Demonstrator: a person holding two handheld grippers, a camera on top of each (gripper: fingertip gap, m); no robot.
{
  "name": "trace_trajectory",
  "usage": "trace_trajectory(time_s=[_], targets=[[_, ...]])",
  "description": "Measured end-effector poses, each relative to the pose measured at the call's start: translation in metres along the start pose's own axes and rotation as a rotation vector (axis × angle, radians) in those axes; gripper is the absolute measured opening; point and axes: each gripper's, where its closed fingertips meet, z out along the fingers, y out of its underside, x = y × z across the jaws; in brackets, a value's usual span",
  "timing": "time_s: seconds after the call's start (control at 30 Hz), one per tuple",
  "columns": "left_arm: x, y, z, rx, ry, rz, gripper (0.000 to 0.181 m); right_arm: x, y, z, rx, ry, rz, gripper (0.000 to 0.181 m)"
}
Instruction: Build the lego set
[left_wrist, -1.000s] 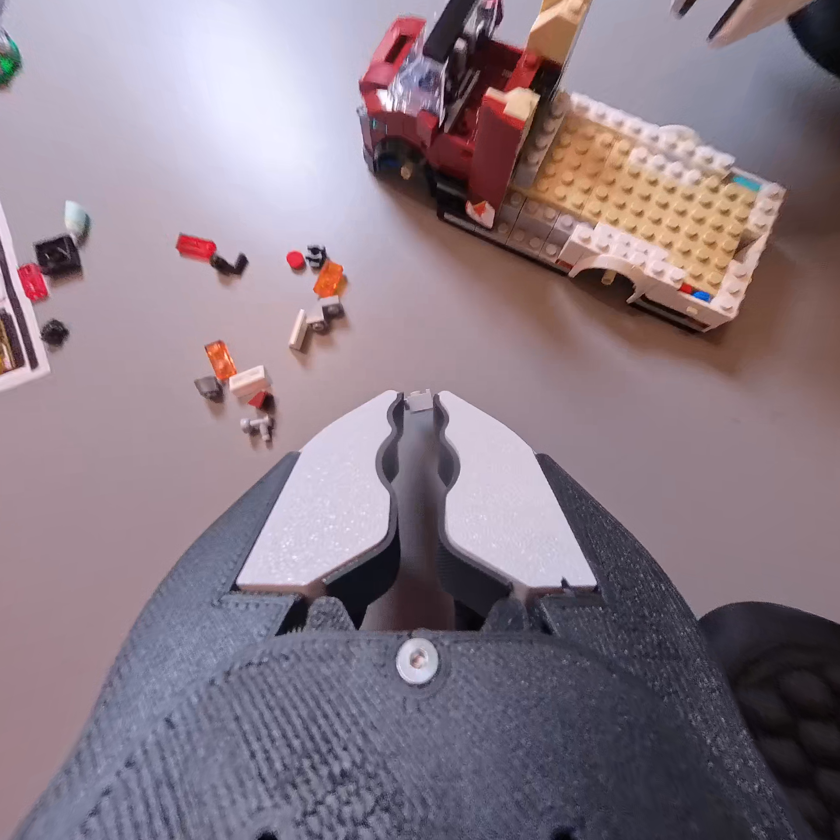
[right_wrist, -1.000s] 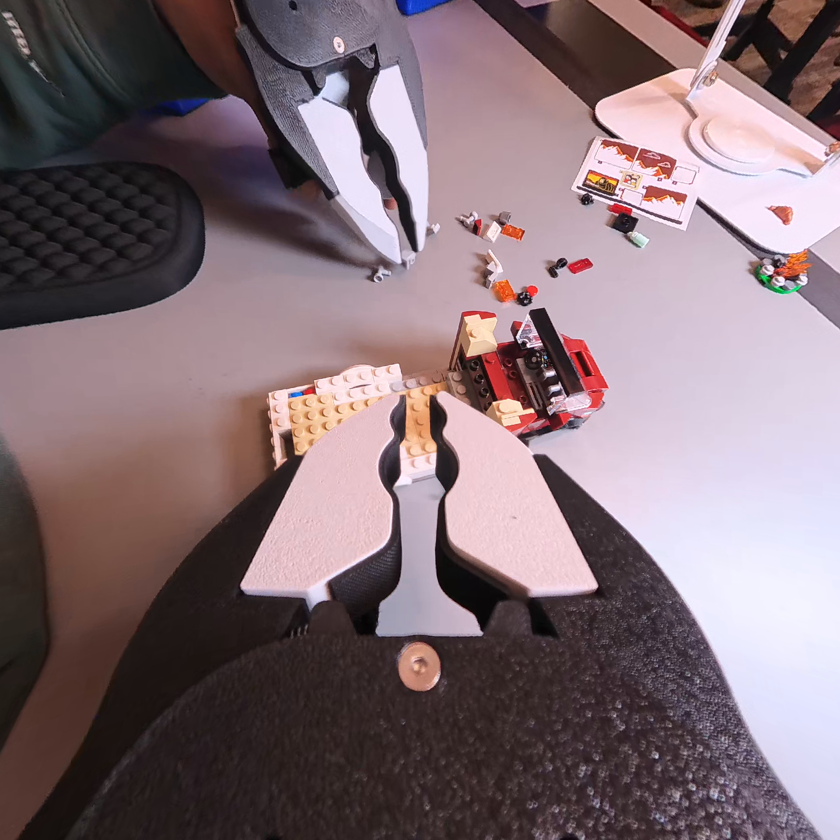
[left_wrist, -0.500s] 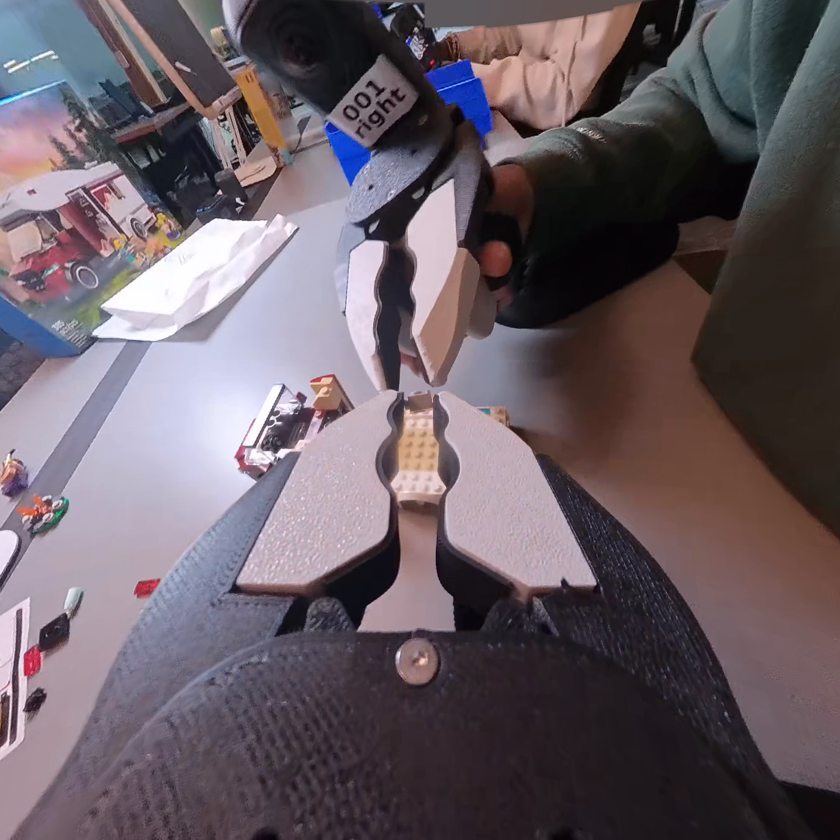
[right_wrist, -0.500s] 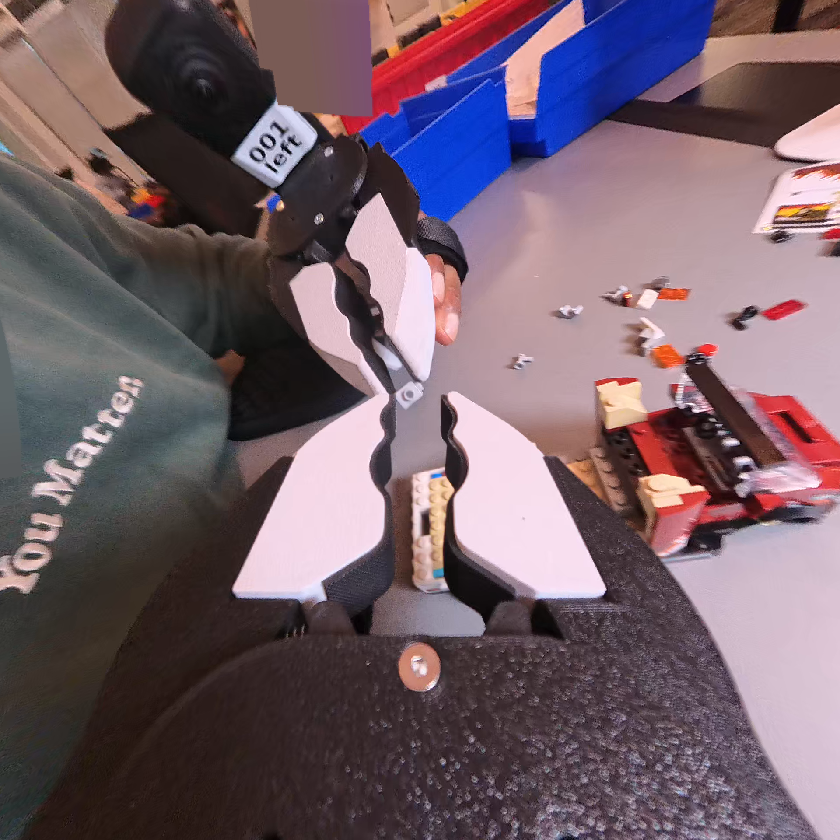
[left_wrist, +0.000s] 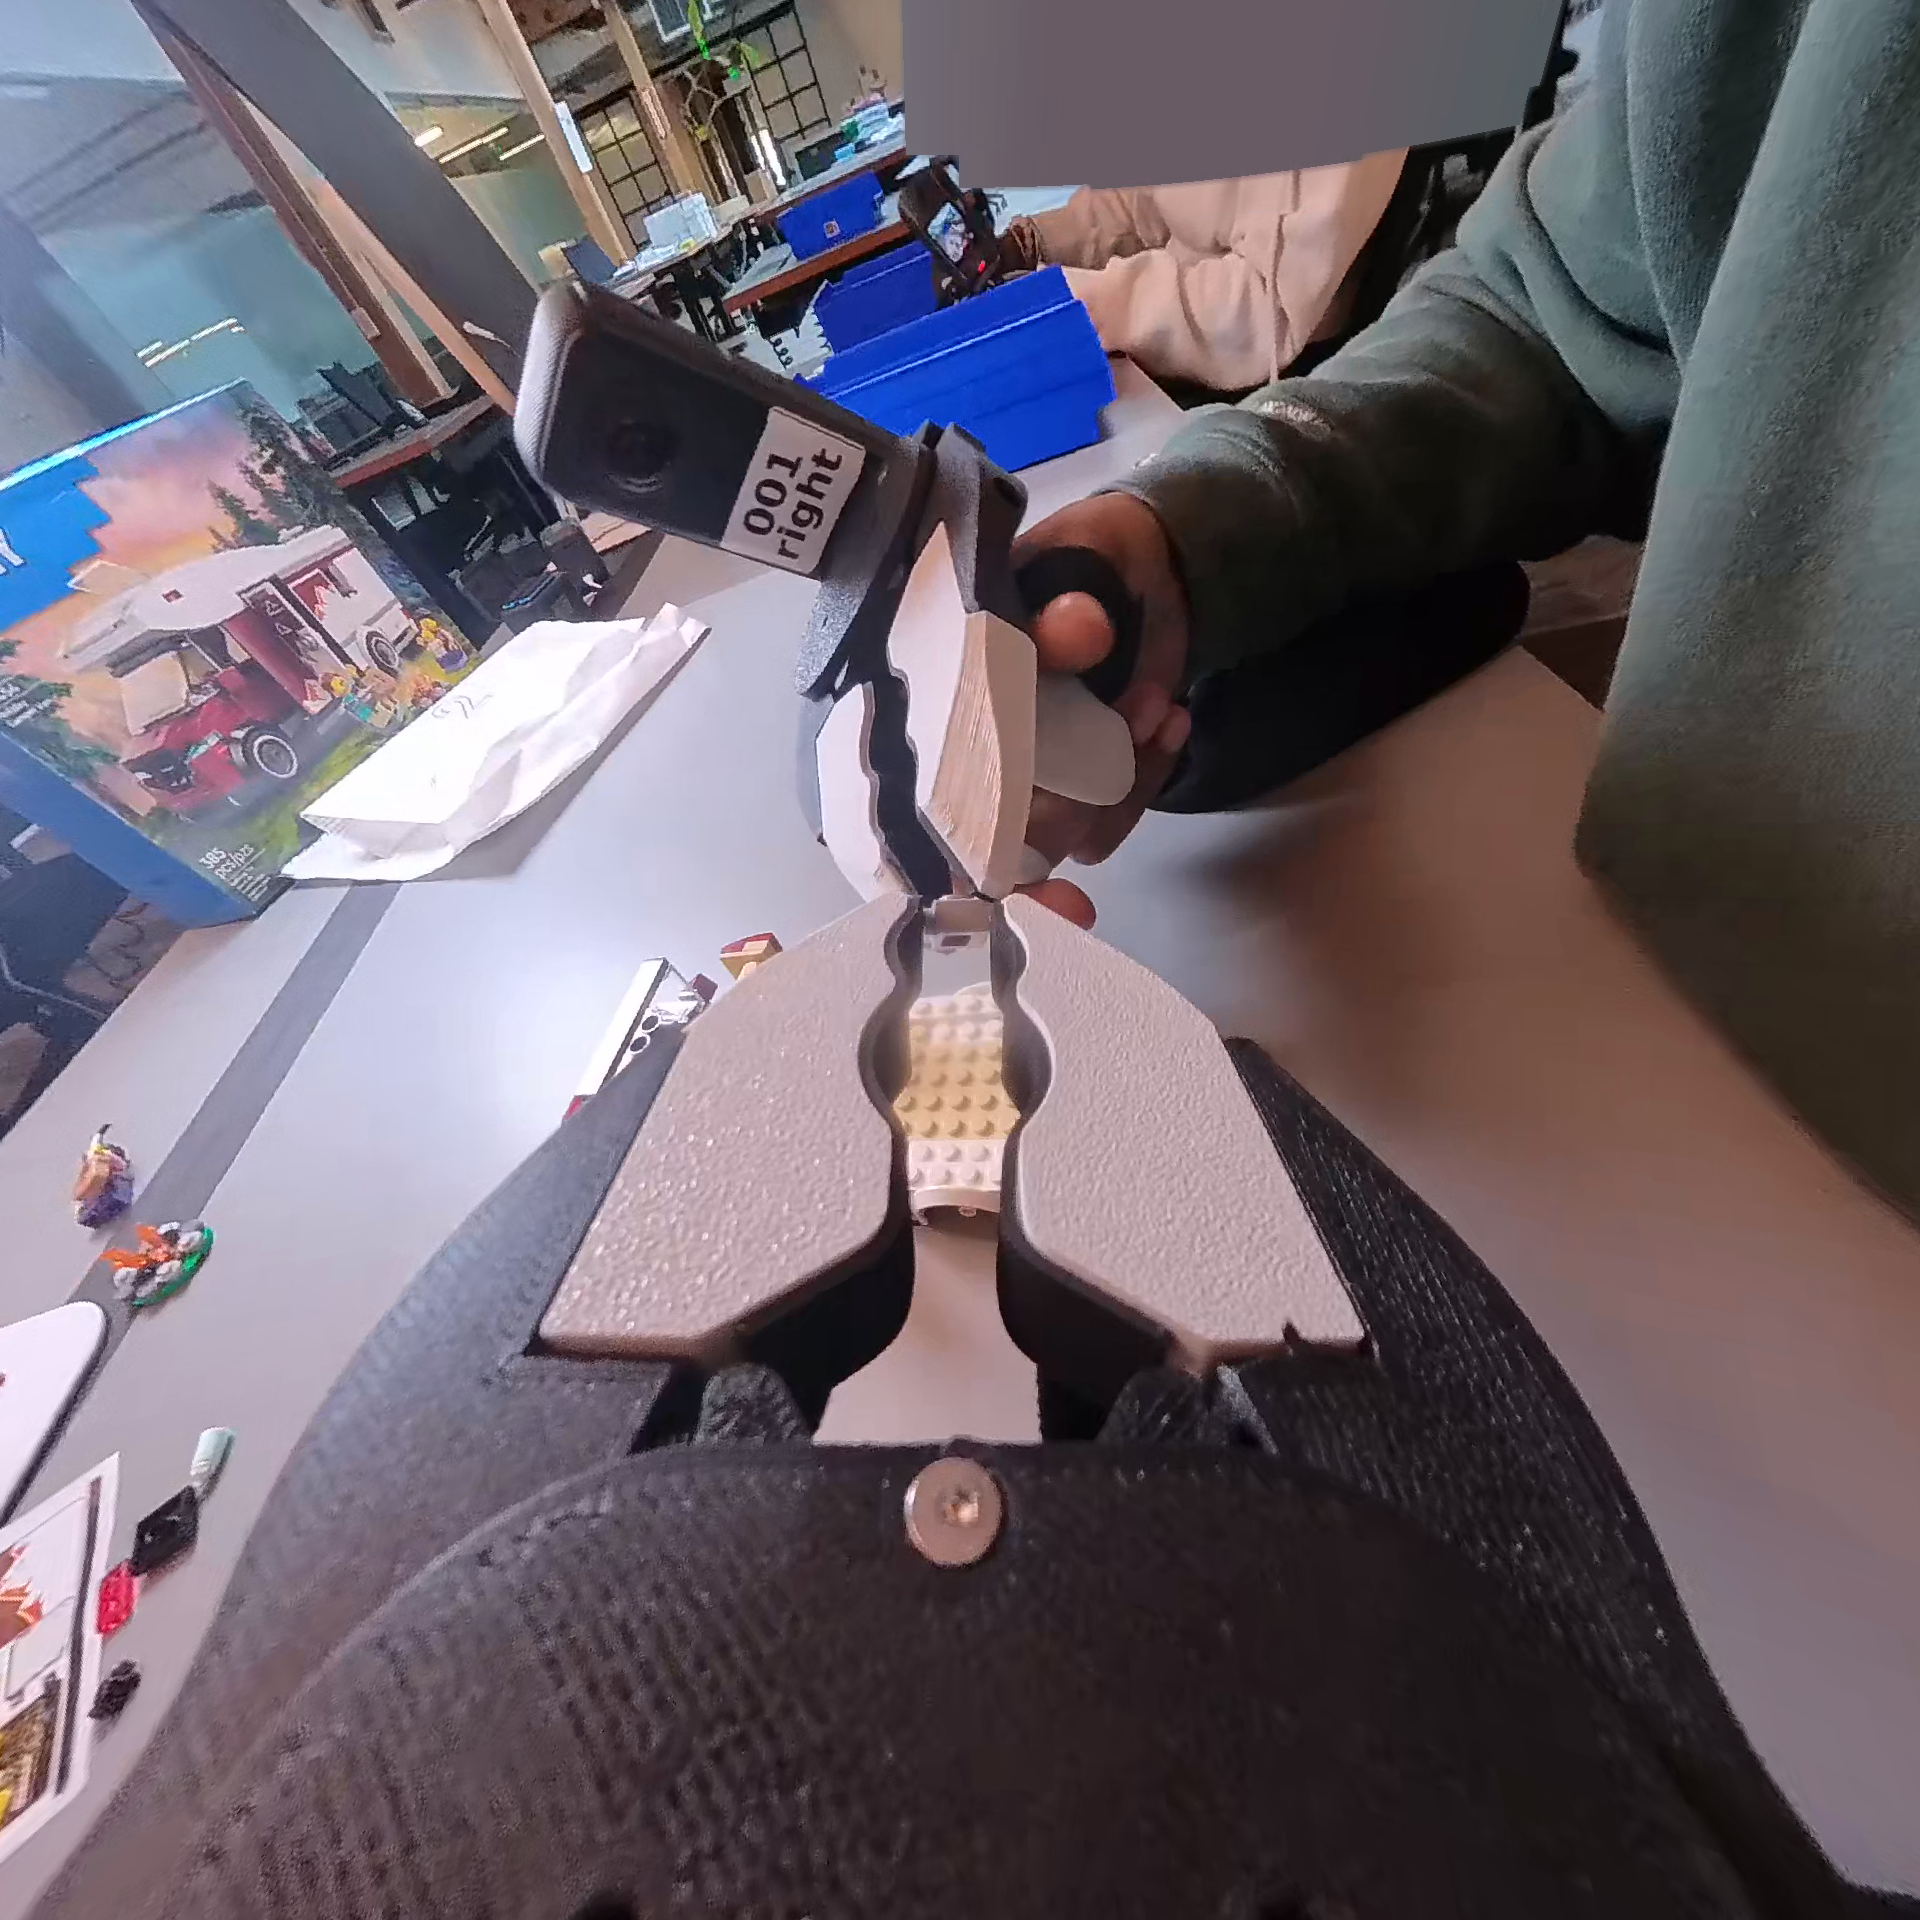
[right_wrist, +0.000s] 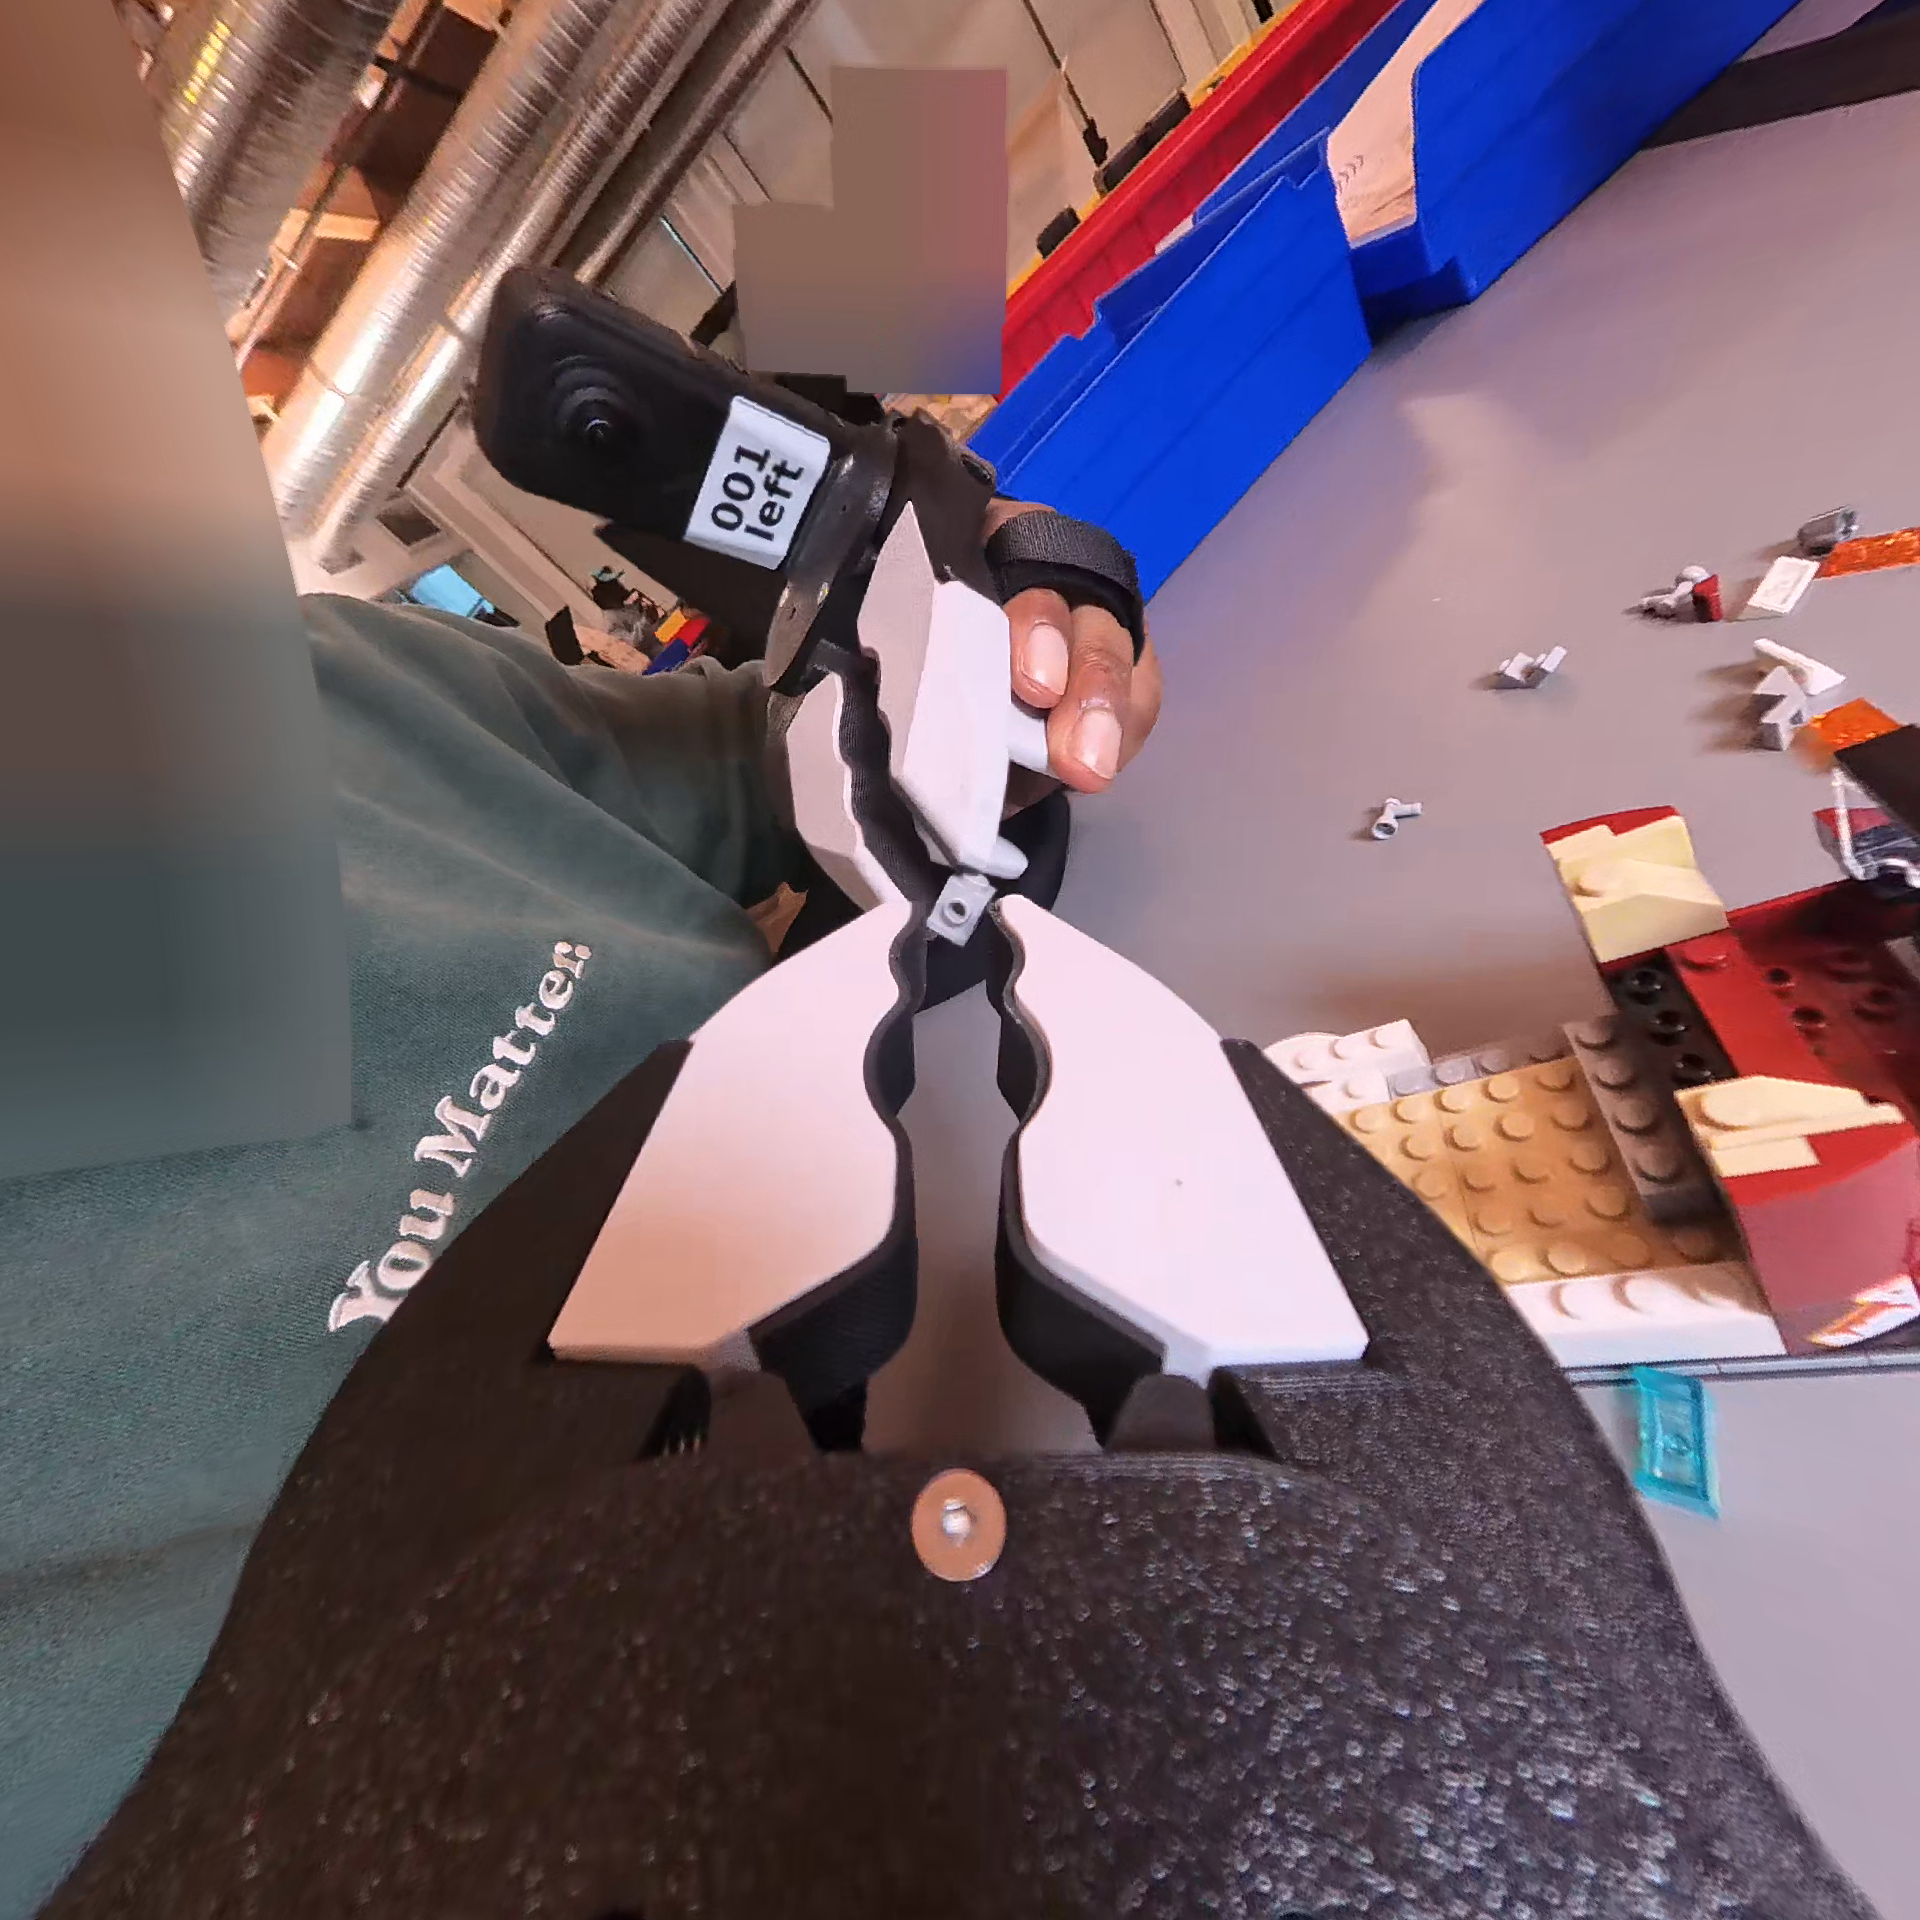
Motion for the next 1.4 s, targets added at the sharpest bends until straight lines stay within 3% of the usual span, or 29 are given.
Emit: trace_trajectory(time_s=[0.2,0.4,0.5,1.03,1.4], targets=[[-0.008,0.004,-0.001,0.034,0.012,-0.187,0.018,0.004,-0.009,-0.004,0.045,0.093,-0.133,0.009],[-0.019,0.005,-0.001,0.113,0.085,-0.571,0.017,0.011,-0.012,-0.005,0.012,0.326,-0.505,0.010],[-0.018,0.004,-0.001,0.137,0.129,-0.668,0.015,0.013,-0.010,-0.002,-0.002,0.383,-0.594,0.009],[-0.018,0.007,0.000,0.148,0.132,-0.760,0.007,0.020,-0.015,-0.004,-0.042,0.598,-0.878,0.009],[-0.005,0.022,0.002,-0.016,0.132,-0.485,0.006,0.018,0.002,-0.002,-0.095,0.402,-0.695,0.012]])
